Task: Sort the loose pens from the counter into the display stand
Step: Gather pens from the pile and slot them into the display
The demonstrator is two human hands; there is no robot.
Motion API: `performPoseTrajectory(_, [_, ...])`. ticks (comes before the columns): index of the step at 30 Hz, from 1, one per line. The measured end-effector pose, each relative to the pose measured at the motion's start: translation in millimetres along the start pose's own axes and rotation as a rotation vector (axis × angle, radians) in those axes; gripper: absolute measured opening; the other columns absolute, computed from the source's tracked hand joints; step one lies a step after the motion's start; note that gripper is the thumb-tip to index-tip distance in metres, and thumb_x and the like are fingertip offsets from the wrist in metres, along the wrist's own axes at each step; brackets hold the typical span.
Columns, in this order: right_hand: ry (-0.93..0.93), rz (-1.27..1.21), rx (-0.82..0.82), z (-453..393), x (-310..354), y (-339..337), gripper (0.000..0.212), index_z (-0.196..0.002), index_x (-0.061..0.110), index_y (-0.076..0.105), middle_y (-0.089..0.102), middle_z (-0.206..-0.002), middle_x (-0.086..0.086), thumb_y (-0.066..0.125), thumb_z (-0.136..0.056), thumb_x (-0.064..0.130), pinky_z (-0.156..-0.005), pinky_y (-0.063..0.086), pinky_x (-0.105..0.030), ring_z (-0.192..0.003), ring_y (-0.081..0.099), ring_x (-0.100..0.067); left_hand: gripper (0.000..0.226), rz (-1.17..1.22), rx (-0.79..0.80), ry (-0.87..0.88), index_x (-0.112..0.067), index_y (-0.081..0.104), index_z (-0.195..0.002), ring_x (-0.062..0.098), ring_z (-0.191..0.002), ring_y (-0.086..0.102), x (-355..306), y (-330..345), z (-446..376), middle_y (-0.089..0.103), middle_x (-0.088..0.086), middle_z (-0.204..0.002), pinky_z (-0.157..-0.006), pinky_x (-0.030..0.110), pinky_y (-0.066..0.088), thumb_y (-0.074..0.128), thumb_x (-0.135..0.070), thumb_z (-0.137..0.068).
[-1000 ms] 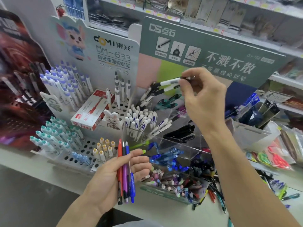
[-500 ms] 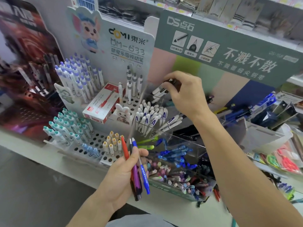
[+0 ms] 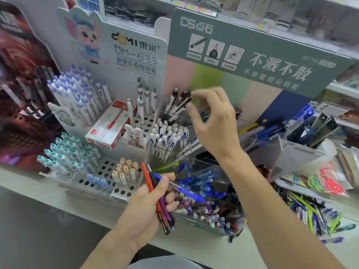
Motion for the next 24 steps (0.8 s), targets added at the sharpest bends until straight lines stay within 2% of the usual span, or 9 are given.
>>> performPoseTrajectory(2, [0.106,-0.123,0.093,32,6,-12,0.009,-0.103,0.011,0.070,0.067,-0.093,0.003,0.067,-0.097,0.017,-0.072,0.050,-0.020,-0.078,0.061,-0.009,0.035,0.009,-0.014,0.041,0.002,0.060,-0.118,0.013,-0.055,0.038,-3,-3,-2,0.039,0.005,-0.071,-0.053,0.026,0.038,0.059,-0.019,-0.091])
performPoseTrajectory(5, [0.358,-0.243,0.487,96,4,-4,0.021,-0.113,0.025,0.069,0.068,-0.091,0.013,0.068,-0.094,0.033,-0.072,0.053,-0.021,-0.084,0.066,-0.011,0.030,0.025,-0.037,0.082,0.001,0.062,-0.114,0.010,-0.053,0.038,-6,-6,-6,0.042,0.002,-0.071,-0.045,0.020,0.036,0.058,-0.018,-0.091])
performPoseTrajectory(6, [0.424,-0.261,0.571,117,2,-1,0.023,-0.116,0.029,0.068,0.069,-0.092,0.014,0.070,-0.093,0.033,-0.074,0.055,-0.024,-0.086,0.067,-0.011,0.029,0.020,-0.040,0.088,0.000,0.062,-0.114,0.010,-0.053,0.037,-6,-6,-7,0.043,0.002,-0.071,-0.045,0.019,0.036,0.058,-0.018,-0.092])
performPoseTrajectory(7, [0.480,-0.285,0.587,132,-2,2,0.022,-0.115,0.031,0.068,0.070,-0.094,0.015,0.072,-0.093,0.030,-0.076,0.056,-0.027,-0.086,0.068,-0.011,0.029,0.013,-0.041,0.089,0.001,0.062,-0.114,0.010,-0.053,0.037,-5,-6,-7,0.043,0.002,-0.070,-0.045,0.019,0.036,0.058,-0.018,-0.092])
performPoseTrajectory(10, [0.648,-0.409,0.418,162,-14,4,0.015,-0.099,0.028,0.073,0.074,-0.088,0.009,0.072,-0.094,0.015,-0.073,0.058,-0.030,-0.078,0.072,-0.014,0.034,-0.029,-0.054,0.059,0.004,0.064,-0.114,0.010,-0.051,0.039,0,-7,-8,0.045,0.004,-0.069,-0.046,0.020,0.037,0.061,-0.018,-0.088])
performPoseTrajectory(13, [0.769,-0.449,0.169,171,-30,-8,0.015,-0.096,0.024,0.076,0.074,-0.084,0.002,0.071,-0.092,0.011,-0.069,0.056,-0.026,-0.072,0.071,-0.016,0.041,-0.058,-0.076,0.016,0.006,0.059,-0.121,0.013,-0.054,0.039,8,-12,-9,0.049,0.005,-0.070,-0.058,0.030,0.034,0.064,-0.017,-0.088])
performPoseTrajectory(17, [0.764,-0.382,-0.095,161,-45,-40,0.015,-0.097,0.023,0.071,0.074,-0.086,0.007,0.076,-0.088,0.012,-0.070,0.057,-0.023,-0.074,0.070,-0.014,0.041,0.043,-0.118,-0.036,0.005,0.051,-0.132,0.018,-0.060,0.047,12,-27,-9,0.052,0.010,-0.076,-0.054,0.032,0.041,0.053,-0.001,-0.091])
performPoseTrajectory(19, [0.697,-0.307,-0.081,152,-45,-40,0.019,-0.097,0.022,0.067,0.071,-0.085,0.011,0.080,-0.085,0.013,-0.068,0.054,-0.018,-0.074,0.068,-0.011,0.035,0.043,-0.099,-0.050,0.005,0.053,-0.131,0.021,-0.066,0.053,11,-30,-8,0.058,0.013,-0.081,-0.057,0.032,0.050,0.044,0.001,-0.098])
performPoseTrajectory(24, [0.465,0.010,0.148,142,-42,0,0.020,-0.094,0.020,0.068,0.068,-0.076,0.016,0.084,-0.083,0.022,-0.064,0.054,-0.021,-0.073,0.066,-0.005,0.025,-0.046,-0.078,-0.017,0.002,0.053,-0.125,0.031,-0.082,0.069,6,-27,-7,0.071,0.023,-0.099,-0.072,0.038,0.062,0.043,-0.005,-0.103])
Point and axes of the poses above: each hand's wrist, its own z-axis away from the middle knuckle, its own y-axis out of the palm, x = y × z, the point moved 8 cm from there along -z, towards the middle knuckle
